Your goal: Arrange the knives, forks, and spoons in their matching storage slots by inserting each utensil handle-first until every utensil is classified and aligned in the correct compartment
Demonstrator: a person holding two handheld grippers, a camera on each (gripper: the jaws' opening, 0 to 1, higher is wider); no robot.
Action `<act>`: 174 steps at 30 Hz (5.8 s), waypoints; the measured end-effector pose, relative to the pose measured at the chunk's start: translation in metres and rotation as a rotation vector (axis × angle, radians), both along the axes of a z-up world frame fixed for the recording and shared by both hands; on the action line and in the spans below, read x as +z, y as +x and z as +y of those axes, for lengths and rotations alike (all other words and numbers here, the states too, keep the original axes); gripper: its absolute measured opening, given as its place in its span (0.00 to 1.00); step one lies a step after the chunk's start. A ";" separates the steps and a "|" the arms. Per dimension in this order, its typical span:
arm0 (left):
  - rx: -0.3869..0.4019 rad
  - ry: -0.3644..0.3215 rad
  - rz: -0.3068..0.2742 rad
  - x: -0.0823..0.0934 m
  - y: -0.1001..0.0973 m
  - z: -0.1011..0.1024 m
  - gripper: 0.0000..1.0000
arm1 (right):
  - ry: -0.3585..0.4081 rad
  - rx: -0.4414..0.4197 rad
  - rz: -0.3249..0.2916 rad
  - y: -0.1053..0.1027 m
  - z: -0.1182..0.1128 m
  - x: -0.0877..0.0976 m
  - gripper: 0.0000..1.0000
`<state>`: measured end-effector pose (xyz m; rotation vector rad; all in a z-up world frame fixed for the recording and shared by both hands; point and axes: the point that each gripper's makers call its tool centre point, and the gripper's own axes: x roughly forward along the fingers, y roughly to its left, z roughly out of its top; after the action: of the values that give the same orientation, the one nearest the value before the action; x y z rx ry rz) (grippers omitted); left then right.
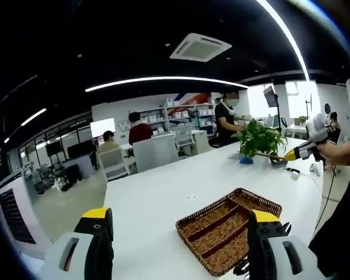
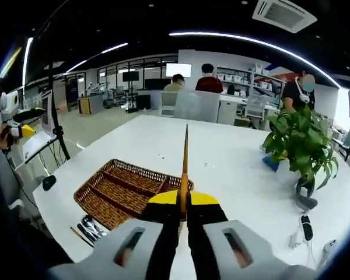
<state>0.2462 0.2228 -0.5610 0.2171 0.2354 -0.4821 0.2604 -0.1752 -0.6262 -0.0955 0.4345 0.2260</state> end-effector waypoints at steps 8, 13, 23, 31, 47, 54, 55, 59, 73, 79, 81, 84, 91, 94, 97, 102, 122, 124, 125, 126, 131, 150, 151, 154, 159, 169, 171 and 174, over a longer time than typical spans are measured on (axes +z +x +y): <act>0.038 0.006 -0.011 0.006 0.005 0.015 1.00 | 0.021 -0.016 0.002 0.006 -0.003 0.001 0.01; 0.044 0.009 -0.009 0.006 0.008 0.017 1.00 | 0.030 -0.025 0.011 0.009 -0.004 -0.004 0.01; 0.054 0.009 -0.012 0.005 0.011 0.021 1.00 | 0.033 -0.020 0.042 0.014 0.004 -0.020 0.01; 0.030 0.046 0.009 -0.003 0.010 0.022 1.00 | 0.041 0.002 0.098 0.018 0.019 -0.042 0.01; 0.053 0.051 0.021 -0.009 0.013 0.032 1.00 | 0.054 0.008 0.181 0.016 0.038 -0.089 0.01; 0.063 0.051 0.029 -0.013 0.013 0.038 1.00 | 0.058 -0.014 0.220 0.012 0.037 -0.115 0.01; 0.064 0.049 0.029 -0.013 0.012 0.038 1.00 | 0.066 -0.020 0.229 0.012 0.037 -0.121 0.01; 0.066 0.044 0.031 -0.013 0.013 0.038 1.00 | 0.057 -0.021 0.253 0.010 0.040 -0.135 0.01; 0.073 0.036 0.032 -0.013 0.012 0.038 1.00 | 0.026 -0.028 0.353 0.010 0.044 -0.184 0.01; 0.075 0.042 0.027 -0.011 0.009 0.041 1.00 | 0.037 -0.033 0.385 0.000 0.048 -0.198 0.01; 0.085 0.039 0.029 -0.012 0.007 0.046 1.00 | 0.041 -0.038 0.396 -0.005 0.047 -0.200 0.01; 0.100 0.013 0.028 -0.011 0.006 0.051 1.00 | 0.030 -0.023 0.419 -0.007 0.050 -0.206 0.00; 0.107 0.024 0.032 -0.011 0.004 0.054 1.00 | 0.025 -0.009 0.426 0.001 0.061 -0.209 0.00; 0.109 0.027 0.033 -0.012 0.003 0.055 1.00 | 0.032 -0.002 0.426 0.000 0.060 -0.209 0.00; 0.107 0.026 0.041 -0.014 0.002 0.054 1.00 | 0.035 -0.006 0.418 0.001 0.058 -0.207 0.00; 0.096 0.032 0.049 -0.017 0.003 0.049 1.00 | -0.003 0.024 0.333 0.004 0.045 -0.192 0.00; 0.007 0.066 0.026 -0.014 0.004 0.014 1.00 | -0.069 0.247 0.077 0.020 0.023 -0.090 0.99; -0.012 0.085 0.035 -0.018 0.003 0.007 1.00 | -0.082 0.295 0.060 0.017 0.026 -0.082 0.99; -0.020 0.079 0.049 -0.021 0.003 0.004 1.00 | -0.081 0.317 0.059 0.015 0.028 -0.079 0.99; -0.027 0.065 0.066 -0.024 0.002 0.001 1.00 | -0.071 0.344 0.061 0.011 0.031 -0.078 0.99; -0.053 0.061 0.117 -0.046 0.001 -0.013 1.00 | -0.105 0.356 0.100 -0.001 0.027 -0.073 0.99; -0.166 0.127 0.198 -0.088 -0.017 -0.037 1.00 | -0.092 0.407 0.137 -0.033 0.030 -0.052 0.99; -0.169 0.131 0.202 -0.090 -0.018 -0.037 1.00 | -0.086 0.410 0.132 -0.033 0.031 -0.051 0.99; -0.176 0.136 0.202 -0.098 -0.020 -0.036 1.00 | -0.083 0.411 0.125 -0.032 0.031 -0.050 0.99; -0.170 0.104 0.242 -0.123 -0.024 -0.033 0.91 | -0.082 0.410 0.126 -0.033 0.032 -0.051 0.99; -0.333 0.181 0.362 -0.192 -0.054 -0.059 0.96 | -0.062 0.414 0.143 -0.042 0.032 -0.058 0.99; -0.338 0.185 0.373 -0.201 -0.055 -0.064 0.94 | -0.068 0.413 0.143 -0.045 0.032 -0.059 0.99; -0.342 0.220 0.396 -0.213 -0.059 -0.069 0.83 | -0.060 0.408 0.143 -0.048 0.031 -0.059 0.99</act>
<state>0.1872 0.1535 -0.7745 0.3793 0.6460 -0.8399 0.2127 -0.1444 -0.6851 -0.2284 0.5626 0.6240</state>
